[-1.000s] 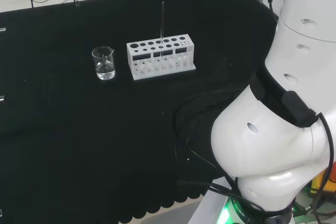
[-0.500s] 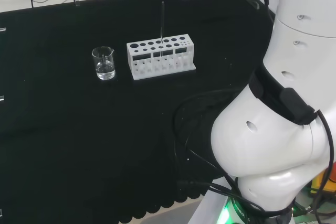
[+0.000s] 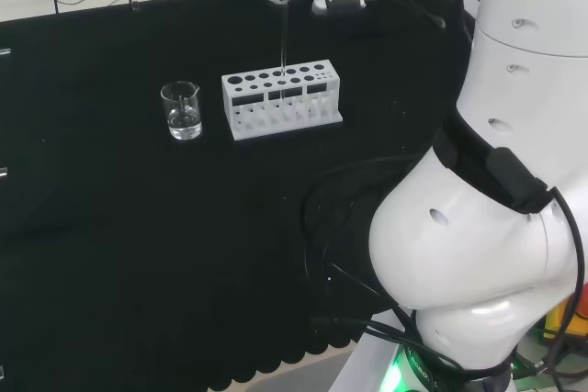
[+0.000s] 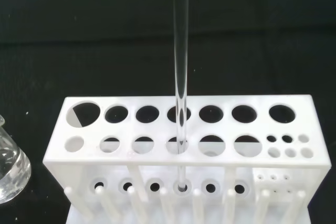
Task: Take the glass rod from the white test tube rack.
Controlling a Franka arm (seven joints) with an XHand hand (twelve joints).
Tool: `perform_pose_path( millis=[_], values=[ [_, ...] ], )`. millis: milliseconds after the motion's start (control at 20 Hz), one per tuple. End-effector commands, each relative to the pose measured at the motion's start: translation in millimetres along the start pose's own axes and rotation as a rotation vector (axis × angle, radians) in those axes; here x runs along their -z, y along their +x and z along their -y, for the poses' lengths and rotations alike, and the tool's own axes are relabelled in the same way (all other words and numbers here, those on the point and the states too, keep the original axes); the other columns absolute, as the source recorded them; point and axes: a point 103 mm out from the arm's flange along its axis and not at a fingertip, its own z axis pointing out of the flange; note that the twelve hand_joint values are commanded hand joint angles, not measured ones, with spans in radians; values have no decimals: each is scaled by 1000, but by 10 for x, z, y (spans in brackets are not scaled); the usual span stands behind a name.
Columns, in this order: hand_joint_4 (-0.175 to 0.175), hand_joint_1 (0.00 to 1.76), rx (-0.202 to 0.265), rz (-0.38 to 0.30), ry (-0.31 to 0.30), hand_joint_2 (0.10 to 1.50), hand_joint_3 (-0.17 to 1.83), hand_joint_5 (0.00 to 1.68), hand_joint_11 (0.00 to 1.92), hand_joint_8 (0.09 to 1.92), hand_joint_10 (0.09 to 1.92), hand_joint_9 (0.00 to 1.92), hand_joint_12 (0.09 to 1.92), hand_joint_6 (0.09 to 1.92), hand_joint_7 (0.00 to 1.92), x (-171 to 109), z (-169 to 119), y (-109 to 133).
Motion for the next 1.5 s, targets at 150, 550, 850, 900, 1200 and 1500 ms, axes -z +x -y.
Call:
perform_pose_path(
  millis=[150,550,850,900,1200,1500],
  values=[
    [-149,622,23,4,14,1197,-175,0,0,510,864,43,1161,87,0,-230,-90,14],
    [-167,633,23,2,65,1214,-175,1,0,924,950,229,1352,87,46,-374,-114,-71],
    [-175,648,47,11,96,1231,-175,149,12,988,947,351,1456,87,198,-351,-172,-12],
    [-175,649,50,12,95,1234,-175,199,57,991,937,398,1469,87,243,-346,-179,-2],
    [-175,737,59,39,98,1245,-175,458,419,936,842,724,1389,594,601,-333,-201,33],
    [-175,801,72,36,102,1251,-175,492,624,927,817,910,1319,994,768,-333,-191,3]
  ],
)
